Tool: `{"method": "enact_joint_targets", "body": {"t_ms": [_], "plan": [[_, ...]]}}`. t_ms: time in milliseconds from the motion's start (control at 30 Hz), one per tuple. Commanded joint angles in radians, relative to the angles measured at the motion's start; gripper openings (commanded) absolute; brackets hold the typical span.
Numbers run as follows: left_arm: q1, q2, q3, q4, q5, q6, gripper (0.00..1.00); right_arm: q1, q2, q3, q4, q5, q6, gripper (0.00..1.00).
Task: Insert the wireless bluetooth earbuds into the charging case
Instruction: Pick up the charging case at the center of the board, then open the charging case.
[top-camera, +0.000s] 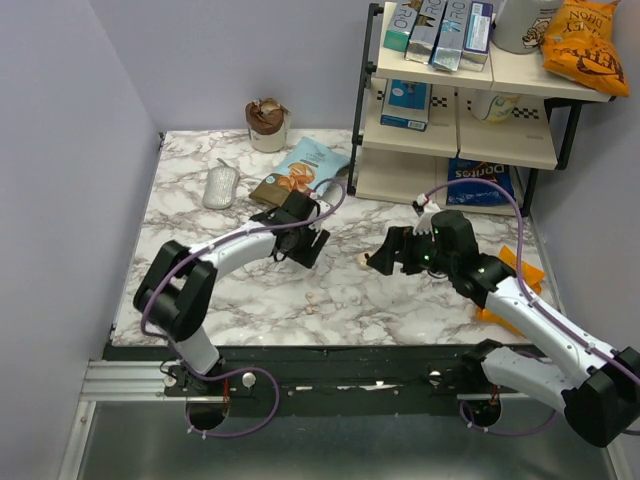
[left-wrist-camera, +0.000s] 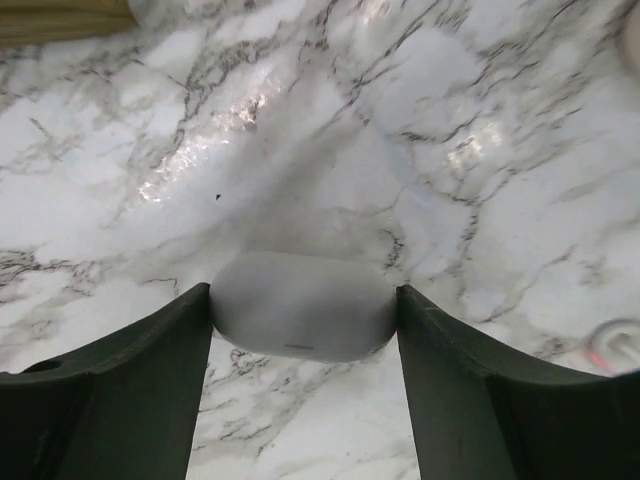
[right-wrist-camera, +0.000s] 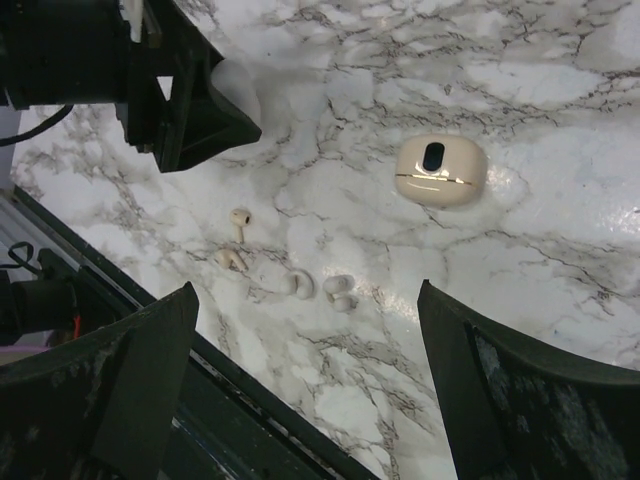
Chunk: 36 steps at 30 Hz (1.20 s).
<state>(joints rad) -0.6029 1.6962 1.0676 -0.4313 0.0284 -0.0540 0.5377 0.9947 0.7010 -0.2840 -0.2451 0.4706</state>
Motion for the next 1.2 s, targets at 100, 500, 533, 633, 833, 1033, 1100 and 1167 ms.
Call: {"method": "enact_joint_targets", "body": {"t_ms": [100,500,533,633,833,1033,1100,1167], "plan": [[-0.005,-0.41,-0.217,0.484,0.132,-0.144,0.11,0.008,-0.01,0.107,-0.018,0.02,0.003,0.99],[-0.167,-0.725,-0.687,1.193,0.18,-0.044,0.0,0.223,-0.033,0.253,-0.03,0.202,-0.109,1.0],[-0.17,-0.739,-0.711,1.224,0.186,-0.014,0.0,0.223,-0.025,0.29,-0.05,0.178,-0.13,1.0],[-0.181,-0.783,-0.767,1.269,0.168,0.026,0.0,0.225,-0.002,0.324,-0.08,0.118,-0.145,1.0],[-0.26,-0.822,-0.756,1.215,0.105,0.12,0.0,0.264,0.119,0.442,-0.21,0.081,-0.199,0.96],[-0.317,-0.828,-0.75,1.175,0.048,0.183,0.0,0.326,0.174,0.48,-0.218,0.081,-0.211,0.94],[-0.334,-0.833,-0.749,1.163,0.022,0.193,0.0,0.337,0.186,0.483,-0.216,0.081,-0.211,0.92],[-0.347,-0.837,-0.748,1.146,0.005,0.207,0.0,0.34,0.2,0.483,-0.216,0.078,-0.21,0.9]]}}
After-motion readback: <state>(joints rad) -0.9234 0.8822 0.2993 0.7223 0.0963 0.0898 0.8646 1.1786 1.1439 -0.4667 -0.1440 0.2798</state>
